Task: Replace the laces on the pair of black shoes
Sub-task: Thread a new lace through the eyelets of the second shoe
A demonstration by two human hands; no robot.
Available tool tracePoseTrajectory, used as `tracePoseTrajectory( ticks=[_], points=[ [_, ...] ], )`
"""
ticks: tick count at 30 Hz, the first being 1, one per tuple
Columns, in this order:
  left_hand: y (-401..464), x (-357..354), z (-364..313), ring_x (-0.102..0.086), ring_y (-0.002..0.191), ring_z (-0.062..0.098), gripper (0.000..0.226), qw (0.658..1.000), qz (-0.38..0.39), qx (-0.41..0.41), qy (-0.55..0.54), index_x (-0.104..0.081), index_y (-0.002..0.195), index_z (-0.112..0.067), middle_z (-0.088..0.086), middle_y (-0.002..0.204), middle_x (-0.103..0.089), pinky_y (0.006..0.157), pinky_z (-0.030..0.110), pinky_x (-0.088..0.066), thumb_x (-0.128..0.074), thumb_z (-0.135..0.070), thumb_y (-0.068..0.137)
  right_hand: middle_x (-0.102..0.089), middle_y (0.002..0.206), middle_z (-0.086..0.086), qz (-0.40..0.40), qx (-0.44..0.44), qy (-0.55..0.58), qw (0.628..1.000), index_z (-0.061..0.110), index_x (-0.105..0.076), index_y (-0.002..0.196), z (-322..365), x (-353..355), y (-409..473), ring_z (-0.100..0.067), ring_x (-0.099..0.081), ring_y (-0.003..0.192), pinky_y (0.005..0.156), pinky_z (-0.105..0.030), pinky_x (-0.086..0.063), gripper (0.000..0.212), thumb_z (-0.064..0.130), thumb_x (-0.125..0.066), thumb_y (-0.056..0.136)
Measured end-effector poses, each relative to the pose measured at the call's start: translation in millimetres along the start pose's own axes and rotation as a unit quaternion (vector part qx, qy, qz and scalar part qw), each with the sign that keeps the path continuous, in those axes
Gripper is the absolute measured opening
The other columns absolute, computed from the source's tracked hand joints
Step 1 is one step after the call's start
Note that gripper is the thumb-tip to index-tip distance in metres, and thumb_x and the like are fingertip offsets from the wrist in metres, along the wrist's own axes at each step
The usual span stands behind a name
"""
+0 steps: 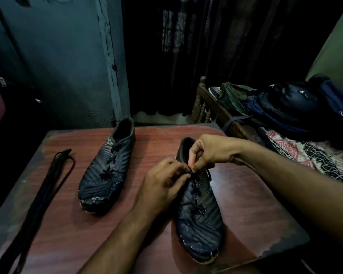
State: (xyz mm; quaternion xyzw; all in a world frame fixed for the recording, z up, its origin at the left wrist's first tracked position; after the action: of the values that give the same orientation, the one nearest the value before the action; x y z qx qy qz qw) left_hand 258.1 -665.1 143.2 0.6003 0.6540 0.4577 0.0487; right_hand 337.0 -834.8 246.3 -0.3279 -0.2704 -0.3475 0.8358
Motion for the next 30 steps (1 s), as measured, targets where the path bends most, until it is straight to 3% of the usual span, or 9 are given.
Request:
tracePoseTrajectory(
  ticks=[6, 11, 18, 20, 23, 26, 30],
  points=[
    [0, -5, -4, -0.058, 0.093, 0.013, 0.013, 0.999, 0.006, -0.023, 0.032, -0.063, 0.11, -0.019, -0.004, 0.105, -0.058, 0.08, 0.03, -0.049, -0.061, -0.02, 0.097, -0.065, 0.074, -0.015, -0.009, 0.003, 0.078, 0.997, 0.009, -0.069, 0.08, -3, -4, 4, -0.015, -0.057, 0.06, 0.054, -0.026, -0.047, 0.023, -0.013, -0.074, 0.079],
    [3, -7, -5, -0.054, 0.089, 0.018, 0.016, 0.995, 0.029, -0.045, 0.083, -0.063, 0.103, -0.012, 0.001, 0.102, -0.054, 0.073, 0.04, -0.05, -0.057, -0.022, 0.092, -0.058, 0.067, -0.005, 0.014, 0.017, 0.091, 0.996, 0.011, -0.056, 0.083, -1, -8, 5, -0.01, -0.052, 0.054, 0.051, -0.024, -0.047, 0.035, -0.023, -0.06, 0.077],
    [5, -4, -9, -0.05, 0.086, 0.018, 0.013, 0.991, 0.046, -0.068, 0.107, -0.056, 0.103, -0.017, 0.002, 0.104, -0.05, 0.063, 0.038, -0.049, -0.054, -0.021, 0.091, -0.056, 0.064, 0.0, 0.028, 0.058, 0.089, 0.994, 0.007, -0.05, 0.084, 3, -11, -1, -0.01, -0.056, 0.059, 0.06, -0.03, -0.057, 0.036, -0.028, -0.056, 0.074],
    [4, -2, -5, -0.054, 0.094, 0.014, 0.029, 0.998, 0.034, -0.014, 0.05, -0.054, 0.116, -0.023, -0.004, 0.12, -0.05, 0.071, 0.034, -0.052, -0.053, -0.019, 0.087, -0.057, 0.071, -0.009, 0.026, 0.07, 0.117, 0.99, 0.008, -0.049, 0.083, 0, -13, -3, -0.02, -0.06, 0.067, 0.069, -0.041, -0.062, 0.037, -0.027, -0.057, 0.077],
    [4, -3, 7, -0.056, 0.115, 0.014, 0.046, 0.999, 0.038, 0.022, 0.006, -0.057, 0.125, -0.021, -0.007, 0.136, -0.053, 0.096, 0.03, -0.048, -0.05, -0.013, 0.08, -0.06, 0.075, -0.014, 0.008, 0.075, 0.139, 0.987, 0.01, -0.045, 0.079, -3, -11, -6, -0.027, -0.062, 0.07, 0.074, -0.049, -0.062, 0.038, -0.026, -0.058, 0.081],
    [5, -5, 12, -0.058, 0.108, 0.018, 0.042, 0.998, 0.057, 0.018, 0.018, -0.062, 0.116, -0.017, -0.006, 0.12, -0.064, 0.095, 0.036, -0.047, -0.05, -0.012, 0.076, -0.063, 0.074, -0.014, -0.048, 0.087, 0.108, 0.989, 0.009, -0.046, 0.08, -3, 0, -8, -0.024, -0.061, 0.064, 0.062, -0.041, -0.057, 0.037, -0.024, -0.06, 0.081],
    [5, -4, 13, -0.058, 0.108, 0.014, 0.044, 0.998, 0.045, 0.034, 0.006, -0.066, 0.117, -0.018, -0.007, 0.117, -0.067, 0.095, 0.028, -0.047, -0.055, -0.006, 0.075, -0.064, 0.077, -0.004, -0.089, 0.123, -0.032, 0.988, 0.013, -0.054, 0.086, 2, 5, -8, -0.01, -0.055, 0.063, 0.06, -0.024, -0.048, 0.031, -0.012, -0.071, 0.083]
  ],
)
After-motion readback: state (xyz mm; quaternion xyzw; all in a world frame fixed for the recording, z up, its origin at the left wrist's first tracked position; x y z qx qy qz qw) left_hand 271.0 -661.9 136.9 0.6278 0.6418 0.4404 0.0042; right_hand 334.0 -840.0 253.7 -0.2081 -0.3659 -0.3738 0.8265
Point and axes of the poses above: each hand's wrist, its own y-axis towards the middle knuckle, its own x-axis out of the back of the hand, z = x × y, the point moved 1 cm from there along y, towards the middle knuckle
